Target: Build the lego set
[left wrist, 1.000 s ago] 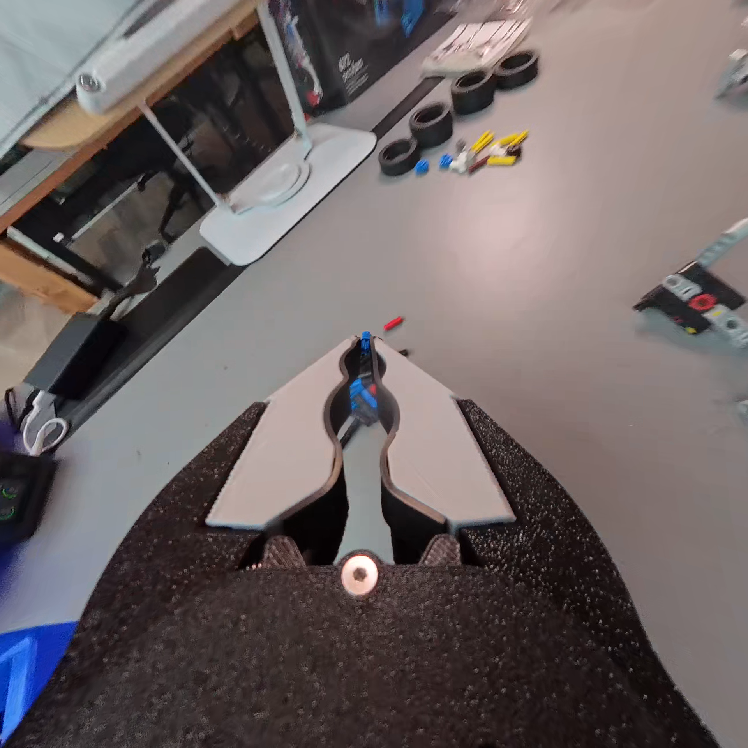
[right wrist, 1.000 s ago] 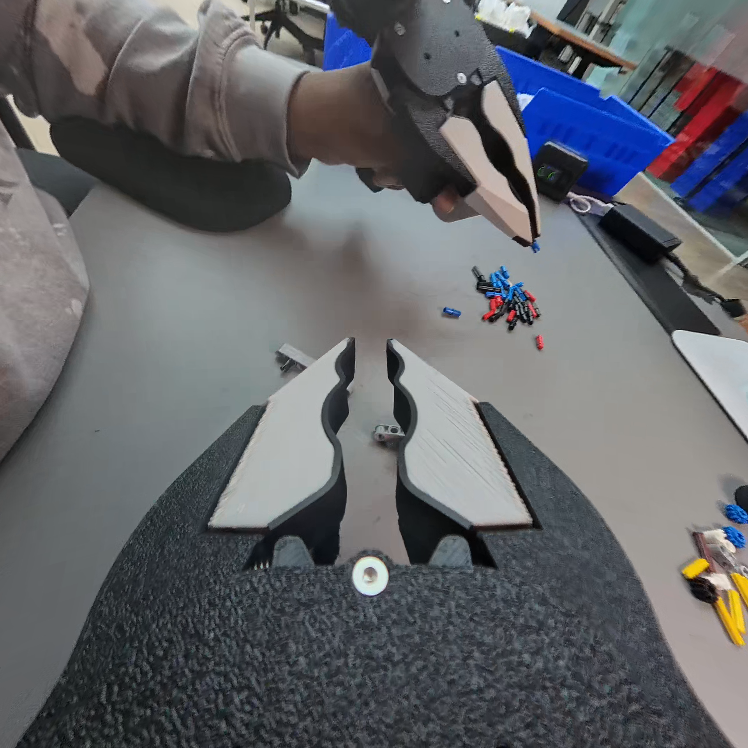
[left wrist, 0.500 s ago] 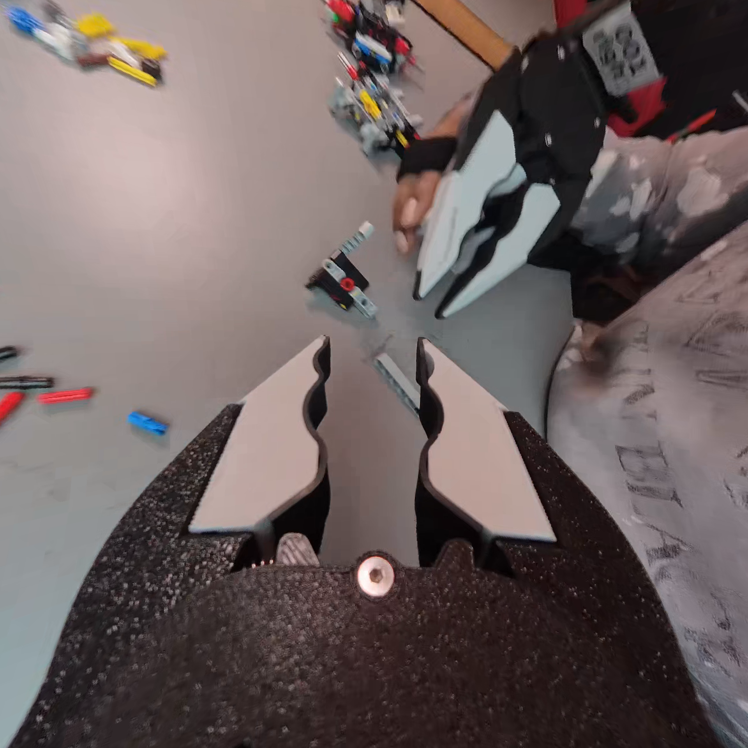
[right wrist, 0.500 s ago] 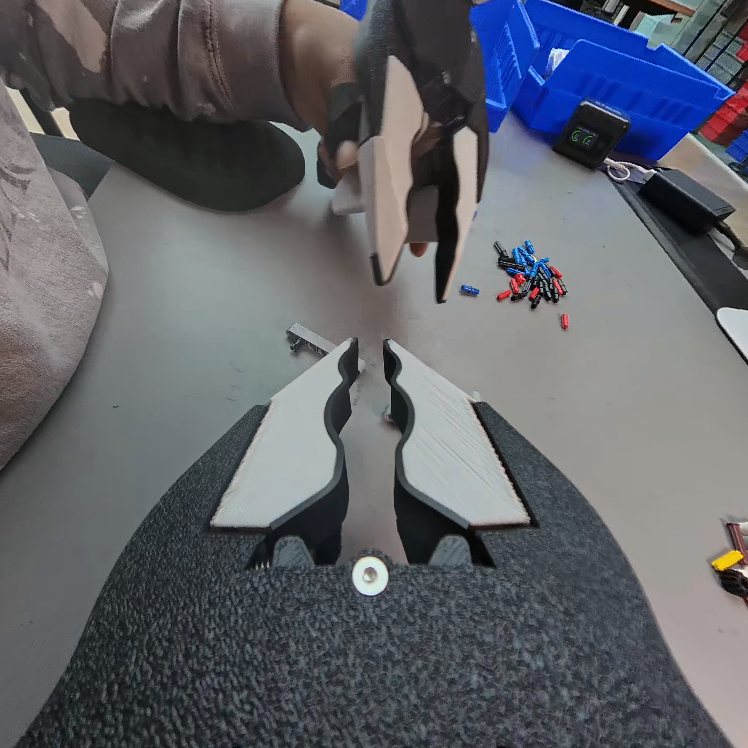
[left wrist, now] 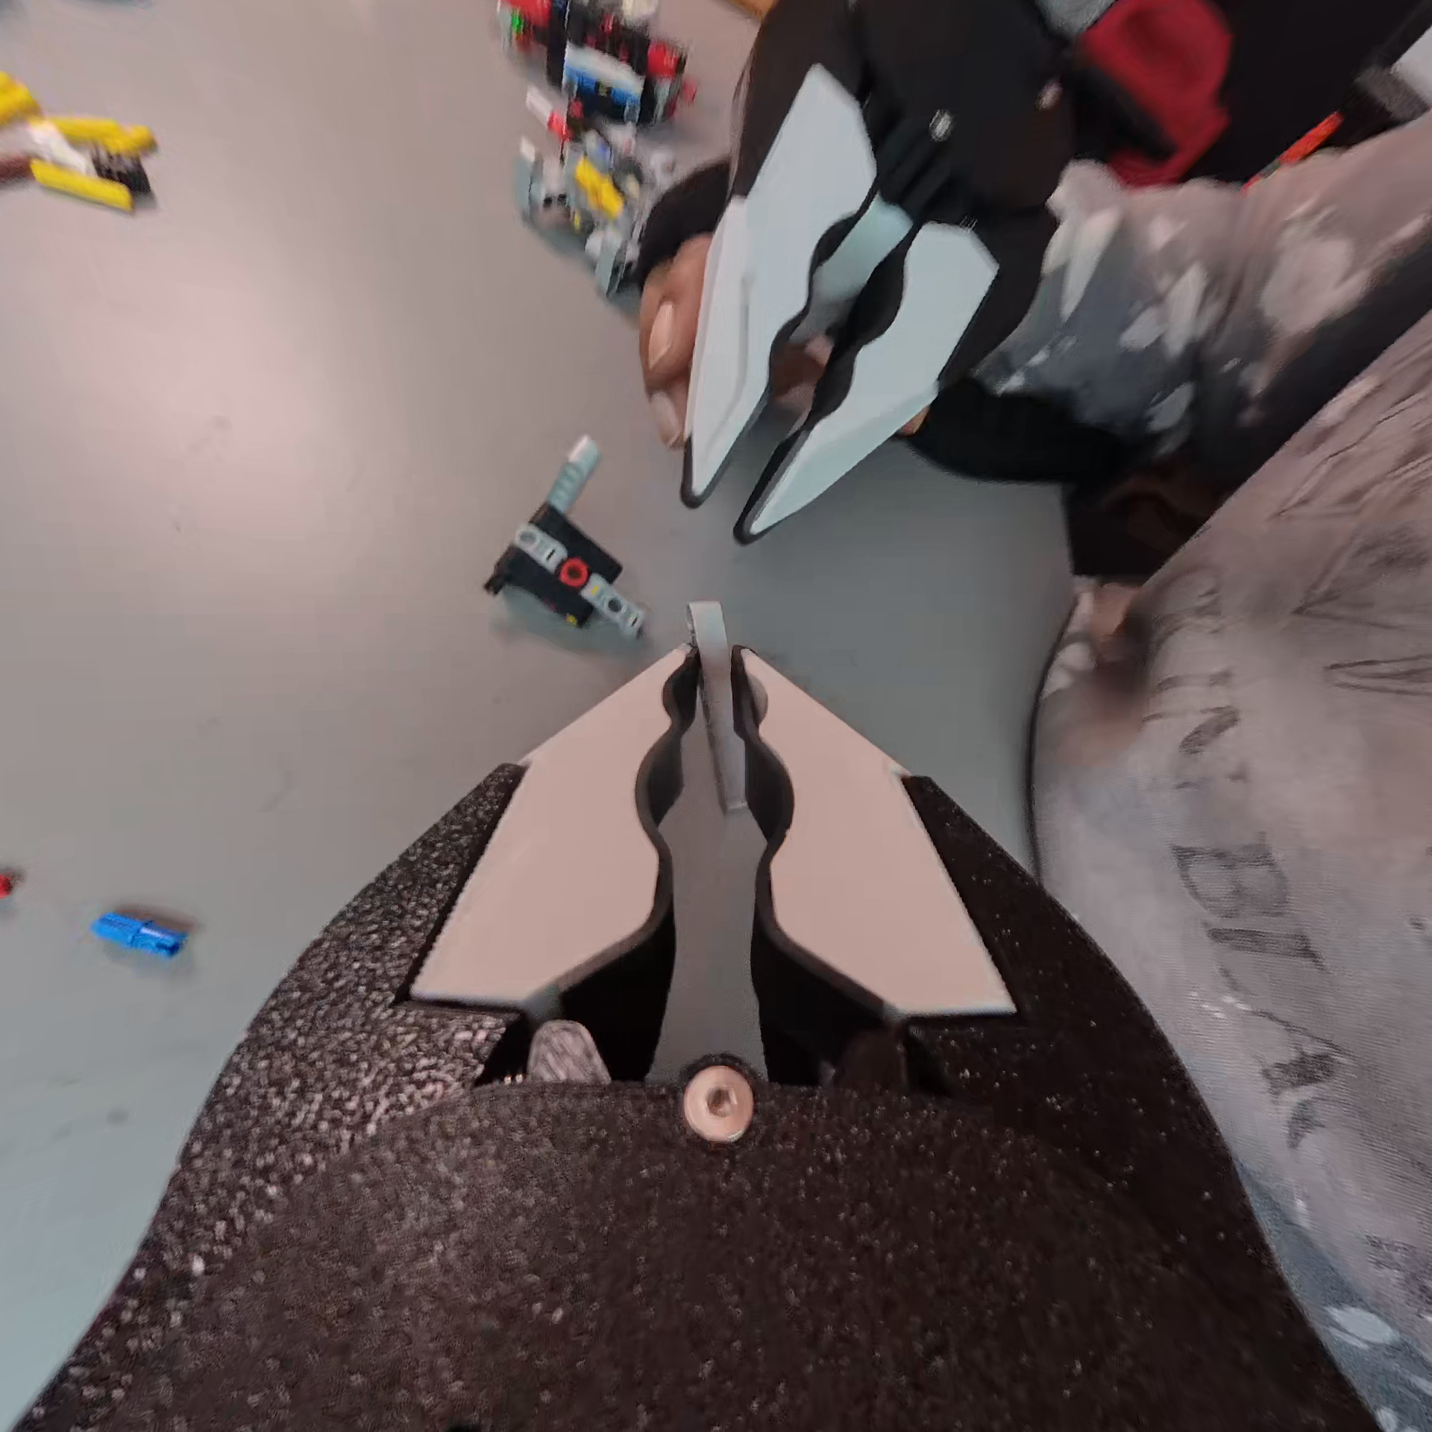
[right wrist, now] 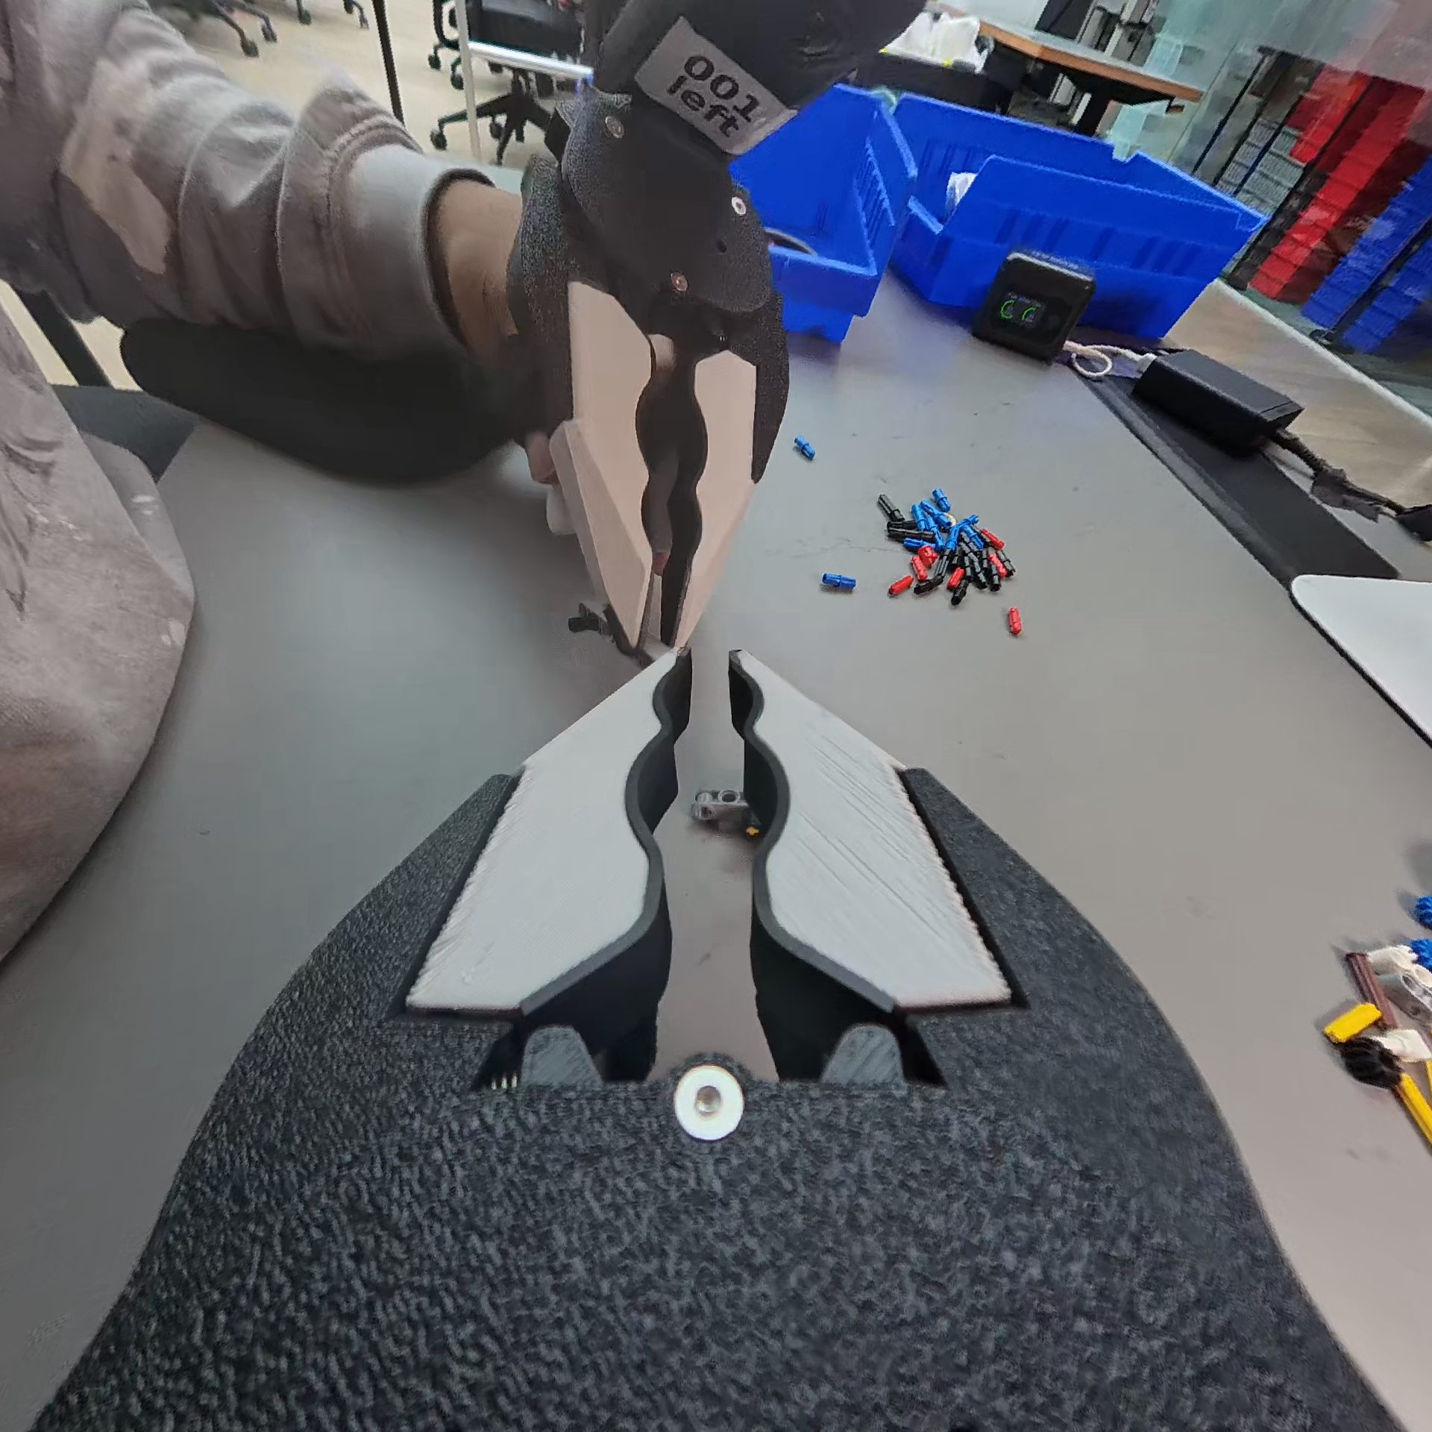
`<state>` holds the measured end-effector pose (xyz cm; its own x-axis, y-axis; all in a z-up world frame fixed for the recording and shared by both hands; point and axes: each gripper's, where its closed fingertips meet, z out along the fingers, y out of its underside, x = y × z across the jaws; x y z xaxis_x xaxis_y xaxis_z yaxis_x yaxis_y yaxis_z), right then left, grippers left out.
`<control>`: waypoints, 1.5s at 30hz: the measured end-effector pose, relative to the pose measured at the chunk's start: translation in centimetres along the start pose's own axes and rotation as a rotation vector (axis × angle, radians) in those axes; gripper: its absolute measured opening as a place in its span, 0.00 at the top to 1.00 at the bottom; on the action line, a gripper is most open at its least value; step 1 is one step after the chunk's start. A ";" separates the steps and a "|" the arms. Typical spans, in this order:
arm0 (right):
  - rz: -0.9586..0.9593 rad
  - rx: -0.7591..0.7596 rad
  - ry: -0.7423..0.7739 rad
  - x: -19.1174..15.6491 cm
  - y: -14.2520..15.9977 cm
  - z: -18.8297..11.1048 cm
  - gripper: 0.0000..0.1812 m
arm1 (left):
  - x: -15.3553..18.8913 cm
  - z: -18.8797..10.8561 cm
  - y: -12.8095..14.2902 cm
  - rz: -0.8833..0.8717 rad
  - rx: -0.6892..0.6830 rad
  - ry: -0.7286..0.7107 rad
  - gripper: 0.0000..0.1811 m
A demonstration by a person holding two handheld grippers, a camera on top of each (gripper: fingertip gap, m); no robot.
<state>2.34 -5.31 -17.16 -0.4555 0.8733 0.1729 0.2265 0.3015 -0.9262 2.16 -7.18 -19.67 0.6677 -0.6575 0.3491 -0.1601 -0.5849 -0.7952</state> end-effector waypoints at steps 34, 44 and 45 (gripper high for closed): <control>0.237 0.047 -0.093 -0.3 -1.4 -0.4 0.97 | -0.3 -2.2 -2.3 0.323 0.094 -0.180 0.96; 0.248 0.236 -0.121 -0.5 -4.7 -1.6 0.97 | 2.1 -2.3 -3.7 0.245 0.214 -0.028 0.98; 0.258 0.267 -0.117 -0.4 -5.2 -1.8 0.94 | 2.4 -2.5 -4.3 0.221 0.259 -0.002 0.98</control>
<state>2.91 -6.54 -11.80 -0.5110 0.8534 -0.1025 0.1217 -0.0462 -0.9915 2.63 -7.44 -14.18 0.6390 -0.7537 0.1538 -0.1114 -0.2886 -0.9510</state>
